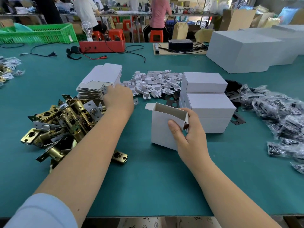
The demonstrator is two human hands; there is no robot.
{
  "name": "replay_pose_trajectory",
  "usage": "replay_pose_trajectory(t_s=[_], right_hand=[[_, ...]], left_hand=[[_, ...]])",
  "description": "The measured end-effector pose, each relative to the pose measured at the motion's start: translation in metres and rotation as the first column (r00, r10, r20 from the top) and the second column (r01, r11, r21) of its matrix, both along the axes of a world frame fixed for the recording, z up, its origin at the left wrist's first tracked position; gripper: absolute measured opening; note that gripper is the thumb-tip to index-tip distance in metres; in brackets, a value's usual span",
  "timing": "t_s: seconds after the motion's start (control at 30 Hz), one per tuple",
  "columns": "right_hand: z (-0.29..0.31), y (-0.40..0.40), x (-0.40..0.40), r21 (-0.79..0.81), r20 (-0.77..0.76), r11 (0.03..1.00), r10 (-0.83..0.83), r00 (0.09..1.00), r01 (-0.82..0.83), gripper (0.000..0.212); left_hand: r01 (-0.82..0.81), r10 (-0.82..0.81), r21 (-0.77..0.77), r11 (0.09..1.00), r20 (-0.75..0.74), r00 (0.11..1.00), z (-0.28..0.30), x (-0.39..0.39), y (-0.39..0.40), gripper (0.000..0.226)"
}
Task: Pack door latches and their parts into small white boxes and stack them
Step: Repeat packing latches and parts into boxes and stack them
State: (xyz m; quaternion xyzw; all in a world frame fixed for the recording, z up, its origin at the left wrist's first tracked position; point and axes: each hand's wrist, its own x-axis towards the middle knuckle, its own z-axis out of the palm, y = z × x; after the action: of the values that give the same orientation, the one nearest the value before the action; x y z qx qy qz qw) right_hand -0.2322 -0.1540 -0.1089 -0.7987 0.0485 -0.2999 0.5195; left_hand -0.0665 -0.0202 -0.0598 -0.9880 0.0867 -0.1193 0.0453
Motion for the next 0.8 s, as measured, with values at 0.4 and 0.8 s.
replay_pose_trajectory(t_s=[0.4, 0.8], right_hand=[[0.001, 0.0, 0.001, 0.056, 0.002, 0.998, -0.01, 1.0, 0.01, 0.026], [0.002, -0.005, -0.004, 0.122, 0.052, 0.992, -0.03, 0.998, 0.024, 0.016]], left_hand=[[0.144, -0.107, -0.381, 0.914, 0.115, 0.988, -0.001, -0.051, 0.009, 0.037], [0.146, -0.175, -0.142, 0.979, -0.211, 0.962, 0.005, -0.044, -0.003, 0.025]])
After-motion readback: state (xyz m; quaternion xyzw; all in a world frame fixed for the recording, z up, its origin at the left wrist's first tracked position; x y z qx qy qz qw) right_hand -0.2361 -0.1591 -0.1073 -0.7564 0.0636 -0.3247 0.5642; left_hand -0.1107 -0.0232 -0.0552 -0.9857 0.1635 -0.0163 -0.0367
